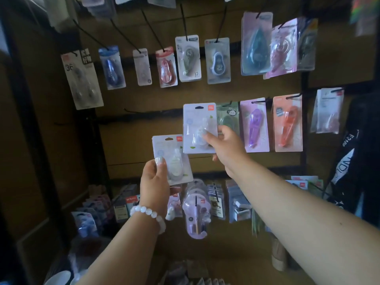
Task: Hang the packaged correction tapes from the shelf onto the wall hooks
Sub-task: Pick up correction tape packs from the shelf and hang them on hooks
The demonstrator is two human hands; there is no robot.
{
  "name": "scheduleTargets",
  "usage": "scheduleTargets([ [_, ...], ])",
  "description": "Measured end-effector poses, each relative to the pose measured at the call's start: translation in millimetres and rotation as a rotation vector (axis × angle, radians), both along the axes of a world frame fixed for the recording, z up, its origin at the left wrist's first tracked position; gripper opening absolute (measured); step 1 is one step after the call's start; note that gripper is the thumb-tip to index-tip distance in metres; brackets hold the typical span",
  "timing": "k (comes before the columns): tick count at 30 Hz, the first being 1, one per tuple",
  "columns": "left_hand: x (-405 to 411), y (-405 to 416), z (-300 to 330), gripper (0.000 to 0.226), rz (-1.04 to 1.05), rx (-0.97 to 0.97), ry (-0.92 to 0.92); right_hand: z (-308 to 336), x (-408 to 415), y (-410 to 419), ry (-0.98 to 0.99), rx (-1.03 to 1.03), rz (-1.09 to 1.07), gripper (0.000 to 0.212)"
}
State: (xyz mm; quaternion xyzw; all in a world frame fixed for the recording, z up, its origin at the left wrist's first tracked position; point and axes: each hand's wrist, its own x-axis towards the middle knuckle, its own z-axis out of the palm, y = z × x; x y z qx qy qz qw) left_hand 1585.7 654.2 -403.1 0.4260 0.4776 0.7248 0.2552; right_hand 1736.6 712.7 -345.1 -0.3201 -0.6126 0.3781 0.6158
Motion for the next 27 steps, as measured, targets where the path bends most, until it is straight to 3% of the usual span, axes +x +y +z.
scheduleTargets([
  [16, -10.8, -2.1, -6.2, 0.03, -0.015, 0.036, -0.047, 11.2, -20.3, 28.7, -0.078, -0.054, -0.114, 0.033],
  [20, -10.5, -1.3, -5.9, 0.028, -0.015, 0.037, -0.05, 14.7, -25.6, 36.5, -0.087, -0.163, -0.152, 0.031],
  [24, -8.7, -0.3, -6.4, 0.036, -0.022, 0.021, -0.058, 15.5, -28.0, 40.3, -0.115, -0.246, -0.186, 0.054],
  [27, -8.4, 1.6, -5.6, 0.024, -0.029, 0.014, -0.065, 13.6, -25.3, 40.1, -0.124, -0.275, -0.159, 0.058],
])
